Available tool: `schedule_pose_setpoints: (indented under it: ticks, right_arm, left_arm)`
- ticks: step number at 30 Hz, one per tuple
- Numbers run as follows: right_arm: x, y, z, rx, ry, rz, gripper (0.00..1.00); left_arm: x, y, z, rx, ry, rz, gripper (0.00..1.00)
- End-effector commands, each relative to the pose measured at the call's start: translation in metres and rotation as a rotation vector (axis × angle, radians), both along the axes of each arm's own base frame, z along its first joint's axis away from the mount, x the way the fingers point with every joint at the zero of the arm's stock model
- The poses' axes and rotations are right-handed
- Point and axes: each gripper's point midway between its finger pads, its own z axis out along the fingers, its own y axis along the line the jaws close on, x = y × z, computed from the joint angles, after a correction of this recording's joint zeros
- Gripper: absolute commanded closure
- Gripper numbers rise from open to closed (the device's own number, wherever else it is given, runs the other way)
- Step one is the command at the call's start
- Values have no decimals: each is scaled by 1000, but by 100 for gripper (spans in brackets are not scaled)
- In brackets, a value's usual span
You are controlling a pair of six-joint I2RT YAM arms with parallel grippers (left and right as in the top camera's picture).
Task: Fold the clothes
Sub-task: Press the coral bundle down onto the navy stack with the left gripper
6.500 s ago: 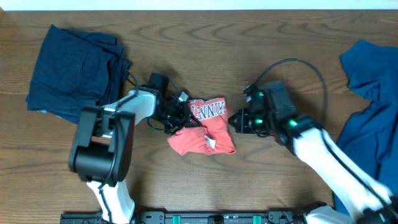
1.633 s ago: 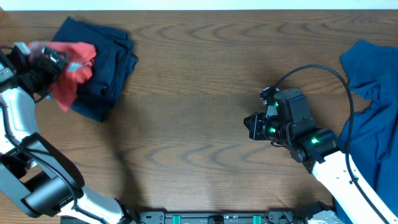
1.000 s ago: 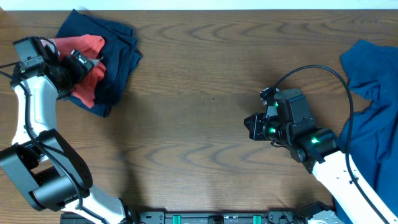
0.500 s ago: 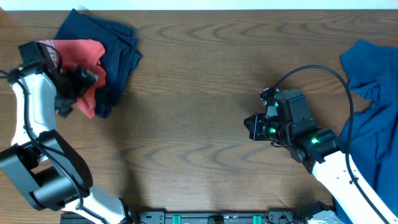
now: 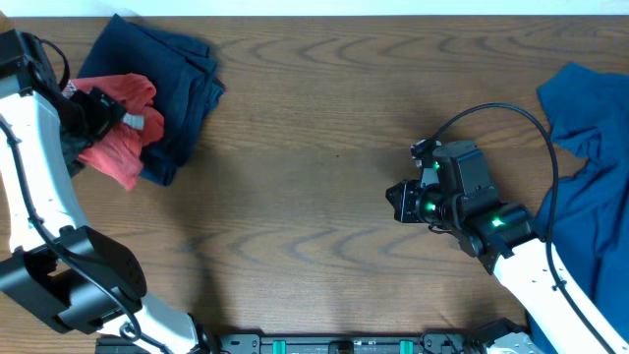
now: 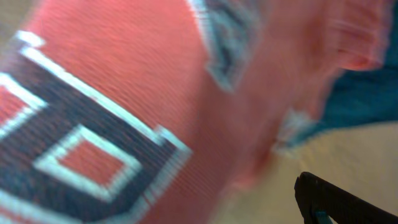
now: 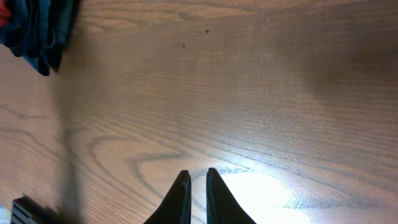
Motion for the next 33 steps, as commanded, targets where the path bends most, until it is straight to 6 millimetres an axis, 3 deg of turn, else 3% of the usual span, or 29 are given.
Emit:
schedule_pose_setpoints:
  ticks: [1, 4, 6, 8, 9, 12, 15, 19, 21, 23, 25, 27, 28, 30, 31, 33]
  right_arm:
    - [2, -2, 0, -5, -7, 5, 91]
    - [1, -3, 0, -6, -6, 5, 91]
    - [2, -2, 0, -5, -7, 5, 91]
    - [2, -3, 0, -5, -7, 4, 91]
    - [2, -2, 0, -5, -7, 5, 91]
    - [1, -2, 0, -5, -6, 5, 92]
    - [1, -3, 0, -6, -6, 5, 91]
    - [1, -2, 0, -5, -6, 5, 91]
    - [2, -3, 0, -5, -6, 5, 91]
    - [2, -3, 0, -6, -7, 4, 91]
    - [2, -3, 0, -6, -7, 4, 91]
    - [2, -3, 0, -6, -7, 4, 91]
    - [2, -3, 0, -5, -6, 5, 91]
    - [2, -2, 0, -5, -7, 5, 91]
    - [2, -2, 0, -5, -6, 4, 91]
    - [1, -2, 0, -3, -4, 7, 91]
  left_arm:
    - [25, -35, 9, -202, -146, -105, 2]
    - [60, -68, 36, -382, -378, -261, 2]
    - [86, -87, 71, -489, -586, -376, 2]
    - [104, -91, 98, -519, -727, -428, 2]
    - [110, -87, 101, -512, -743, -399, 2]
    - [122, -53, 87, -399, -683, -169, 2]
    - [123, -31, 71, -277, -623, -67, 2]
    - [78, -15, 24, -117, -337, 23, 2]
    - [53, -23, 8, -121, -206, 17, 2]
    - [55, -63, 16, -325, -246, -94, 2]
    - [78, -96, 46, -489, -430, -264, 2]
    - [102, -112, 84, -567, -649, -414, 2]
    - [114, -114, 102, -555, -752, -483, 2]
    - [130, -110, 120, -478, -863, -547, 2]
    - [136, -103, 120, -425, -876, -533, 2]
    - [143, -64, 92, -308, -743, -249, 2]
